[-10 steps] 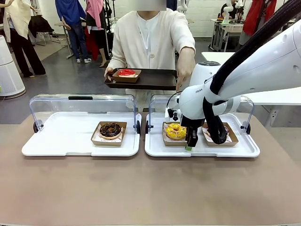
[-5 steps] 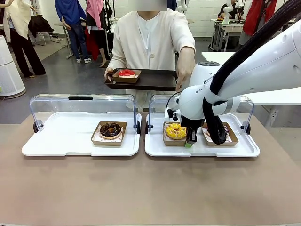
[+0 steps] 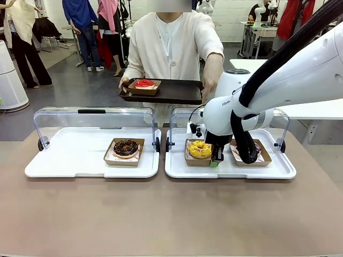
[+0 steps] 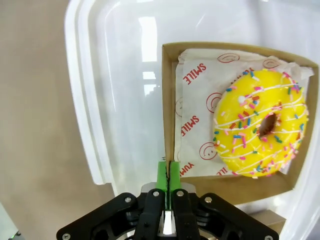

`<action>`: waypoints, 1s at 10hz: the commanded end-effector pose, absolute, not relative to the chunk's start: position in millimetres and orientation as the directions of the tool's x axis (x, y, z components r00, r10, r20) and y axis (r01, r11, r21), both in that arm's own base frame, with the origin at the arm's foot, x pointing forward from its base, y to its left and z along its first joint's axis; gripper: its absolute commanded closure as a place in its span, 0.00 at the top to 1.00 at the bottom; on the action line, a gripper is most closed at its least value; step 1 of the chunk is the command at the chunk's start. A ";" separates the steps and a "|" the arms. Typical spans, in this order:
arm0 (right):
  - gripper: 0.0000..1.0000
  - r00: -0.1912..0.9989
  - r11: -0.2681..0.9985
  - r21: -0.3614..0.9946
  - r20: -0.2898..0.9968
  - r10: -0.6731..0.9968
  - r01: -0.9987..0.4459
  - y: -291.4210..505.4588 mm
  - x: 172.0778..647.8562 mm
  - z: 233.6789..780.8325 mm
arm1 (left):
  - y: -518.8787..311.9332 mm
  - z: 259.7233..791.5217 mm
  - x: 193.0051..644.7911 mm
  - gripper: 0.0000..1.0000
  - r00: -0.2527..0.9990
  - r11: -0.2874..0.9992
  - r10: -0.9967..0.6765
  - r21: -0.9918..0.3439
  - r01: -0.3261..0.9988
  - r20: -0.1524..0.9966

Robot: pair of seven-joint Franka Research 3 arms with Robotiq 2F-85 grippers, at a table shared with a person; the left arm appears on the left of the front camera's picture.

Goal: Provide the desired donut to the person.
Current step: Pick up and lift the Paper togo box containing the Donut pointed at by the person.

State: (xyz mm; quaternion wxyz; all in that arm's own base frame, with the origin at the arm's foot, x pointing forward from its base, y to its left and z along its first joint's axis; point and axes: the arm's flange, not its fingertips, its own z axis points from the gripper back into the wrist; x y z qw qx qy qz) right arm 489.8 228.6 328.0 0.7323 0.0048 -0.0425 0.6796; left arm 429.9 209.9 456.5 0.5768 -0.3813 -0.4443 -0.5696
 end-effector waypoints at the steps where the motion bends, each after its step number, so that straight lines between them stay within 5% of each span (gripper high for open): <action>1: 0.00 0.119 0.119 -0.006 0.031 0.992 -0.993 242.5 461.7 358.0 | 210.7 457.4 428.3 1.00 -0.047 0.062 -0.318 0.071 0.996 0.947; 5: 0.00 0.201 0.200 0.086 -0.003 0.980 -0.976 265.2 395.7 479.6 | 210.7 457.4 428.3 1.00 -0.047 0.062 -0.318 0.071 0.996 0.947; 10: 0.00 0.152 0.153 0.025 -0.040 0.988 -0.988 281.3 362.7 602.2 | 210.7 457.4 428.3 1.00 -0.047 0.062 -0.318 0.071 0.996 0.947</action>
